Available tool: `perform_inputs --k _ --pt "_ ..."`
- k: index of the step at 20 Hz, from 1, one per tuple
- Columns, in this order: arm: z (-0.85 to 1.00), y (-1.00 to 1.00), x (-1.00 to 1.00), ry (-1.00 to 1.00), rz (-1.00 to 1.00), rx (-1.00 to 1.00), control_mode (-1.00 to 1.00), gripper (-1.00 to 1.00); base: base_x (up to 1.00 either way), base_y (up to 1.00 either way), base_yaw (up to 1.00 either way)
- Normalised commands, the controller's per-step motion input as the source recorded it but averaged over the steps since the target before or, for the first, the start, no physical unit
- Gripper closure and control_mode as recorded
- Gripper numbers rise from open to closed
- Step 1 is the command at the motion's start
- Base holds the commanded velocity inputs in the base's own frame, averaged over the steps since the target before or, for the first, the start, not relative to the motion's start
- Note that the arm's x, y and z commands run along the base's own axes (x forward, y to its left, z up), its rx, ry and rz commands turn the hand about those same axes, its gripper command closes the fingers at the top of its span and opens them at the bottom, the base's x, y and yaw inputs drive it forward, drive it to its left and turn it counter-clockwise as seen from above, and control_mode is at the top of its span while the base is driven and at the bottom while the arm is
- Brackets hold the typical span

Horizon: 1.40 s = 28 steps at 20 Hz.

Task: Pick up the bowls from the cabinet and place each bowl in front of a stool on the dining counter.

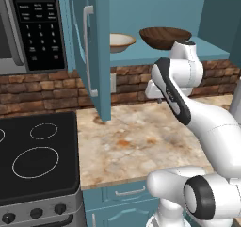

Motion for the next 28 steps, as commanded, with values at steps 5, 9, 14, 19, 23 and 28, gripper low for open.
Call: perform_inputs --k 5,9,14,19,23,28 --pt "0.0 -0.15 -0.18 0.0 -0.05 0.0 -1.0 -1.0 0.0 0.0 0.0" --pt "0.24 -0.57 -0.49 0.0 -0.34 0.03 -1.0 -1.0 0.0 0.0 0.0" --pt "0.51 -0.18 -0.17 -0.01 -0.54 0.05 -1.0 -1.0 0.0 0.0 0.0" --pt "0.29 0.0 0.0 -0.07 -0.51 0.09 -1.0 -1.0 0.0 0.0 0.0" --pt "0.32 -0.1 0.0 -0.1 -0.43 0.17 -1.0 -1.0 0.0 0.0 0.0" --pt "0.16 -0.41 -0.01 -0.25 -0.15 0.32 -1.0 -1.0 0.0 0.0 0.0"
